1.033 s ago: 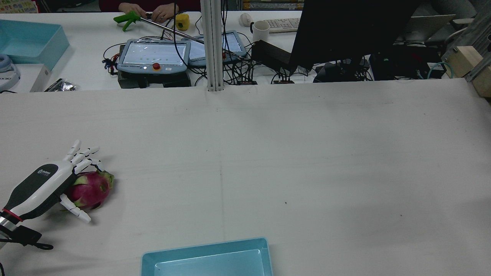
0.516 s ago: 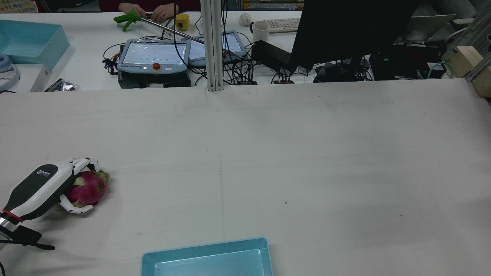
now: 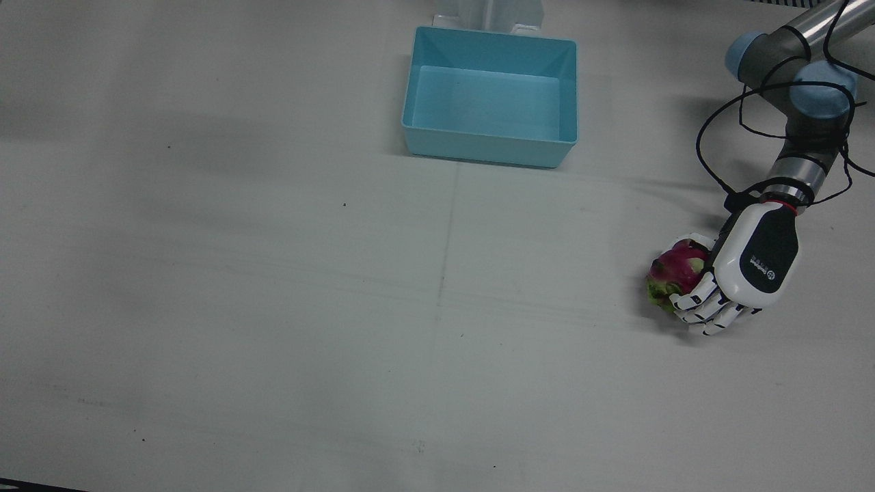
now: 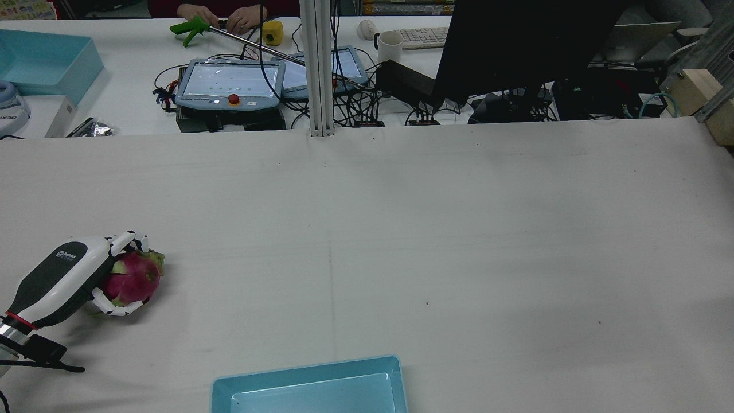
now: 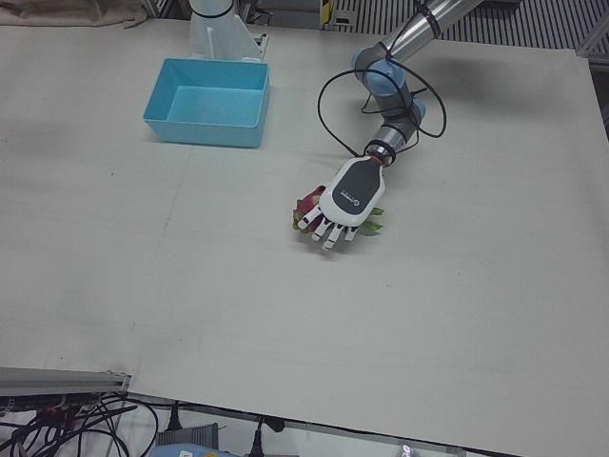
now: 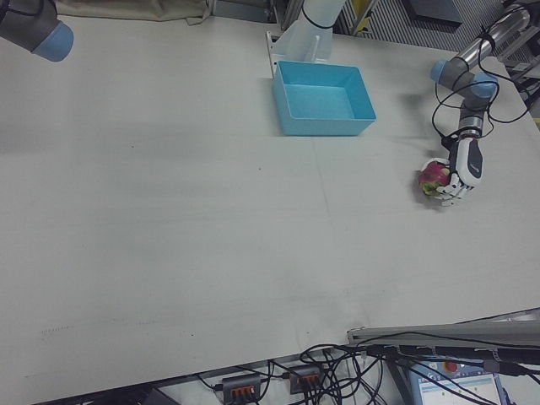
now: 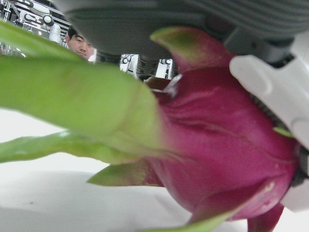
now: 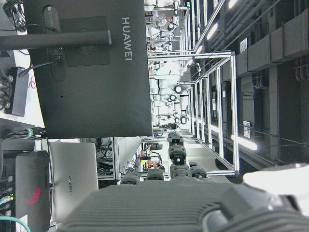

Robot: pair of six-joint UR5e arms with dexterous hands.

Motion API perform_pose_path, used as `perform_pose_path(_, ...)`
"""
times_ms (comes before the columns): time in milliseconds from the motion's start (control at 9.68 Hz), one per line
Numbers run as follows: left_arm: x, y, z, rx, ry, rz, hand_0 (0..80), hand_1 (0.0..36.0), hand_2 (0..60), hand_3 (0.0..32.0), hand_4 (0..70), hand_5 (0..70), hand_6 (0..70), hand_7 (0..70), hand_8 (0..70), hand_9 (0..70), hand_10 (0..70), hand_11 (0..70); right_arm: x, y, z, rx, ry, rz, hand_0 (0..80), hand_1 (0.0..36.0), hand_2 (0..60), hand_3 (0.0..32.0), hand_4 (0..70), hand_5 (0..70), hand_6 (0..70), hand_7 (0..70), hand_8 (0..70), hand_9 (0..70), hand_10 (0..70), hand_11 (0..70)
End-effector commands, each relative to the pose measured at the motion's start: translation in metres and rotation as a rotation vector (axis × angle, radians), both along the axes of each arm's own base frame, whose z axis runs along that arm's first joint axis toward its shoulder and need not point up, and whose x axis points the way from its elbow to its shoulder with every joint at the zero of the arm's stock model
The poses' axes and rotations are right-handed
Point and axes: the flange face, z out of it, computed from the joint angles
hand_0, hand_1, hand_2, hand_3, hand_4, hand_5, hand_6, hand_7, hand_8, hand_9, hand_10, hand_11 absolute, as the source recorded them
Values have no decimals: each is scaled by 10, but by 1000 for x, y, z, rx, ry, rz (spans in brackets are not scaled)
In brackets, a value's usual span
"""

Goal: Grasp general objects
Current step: 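Close the left hand fingers around the dragon fruit, then lift the dragon fruit and carry it over the blue tray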

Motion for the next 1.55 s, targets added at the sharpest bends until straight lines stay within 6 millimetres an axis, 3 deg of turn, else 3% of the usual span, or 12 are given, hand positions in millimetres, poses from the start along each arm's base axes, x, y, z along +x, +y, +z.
perform_pose_path(0,-4,2,-31,16,34,0,399,269,600,0,350,700,653,440,461,384,700,700,0,0,-1,1,0,0,0,0,0,0,0,0,0,0,0,0,0,0)
perform_pose_path(207,-9,5,-51,0,65,13,379,250,600,0,354,700,653,438,476,407,700,700,0,0,-1,1,0,0,0,0,0,0,0,0,0,0,0,0,0,0)
perform_pose_path(516,-29,21,-125,-4,116,34,357,235,600,0,360,700,610,456,484,433,700,700,0,0,-1,1,0,0,0,0,0,0,0,0,0,0,0,0,0,0)
perform_pose_path(723,-30,28,-144,-2,164,77,307,214,600,0,329,700,582,434,474,421,700,700,0,0,-1,1,0,0,0,0,0,0,0,0,0,0,0,0,0,0)
perform_pose_path(826,-27,30,-144,-27,216,119,260,203,600,0,317,700,582,442,474,424,700,700,0,0,-1,1,0,0,0,0,0,0,0,0,0,0,0,0,0,0)
perform_pose_path(929,-14,27,-165,-21,240,176,250,197,600,0,343,700,568,453,488,449,700,700,0,0,-1,1,0,0,0,0,0,0,0,0,0,0,0,0,0,0)
perform_pose_path(1033,1,25,-188,-4,231,233,329,209,600,0,341,700,514,468,477,448,700,700,0,0,-1,1,0,0,0,0,0,0,0,0,0,0,0,0,0,0)
perform_pose_path(1136,7,26,-198,10,241,261,378,215,600,0,320,668,463,466,446,416,700,700,0,0,-1,1,0,0,0,0,0,0,0,0,0,0,0,0,0,0)
perform_pose_path(1446,20,70,-246,80,325,390,352,185,600,0,276,531,353,457,411,391,700,700,0,0,-1,1,0,0,0,0,0,0,0,0,0,0,0,0,0,0)
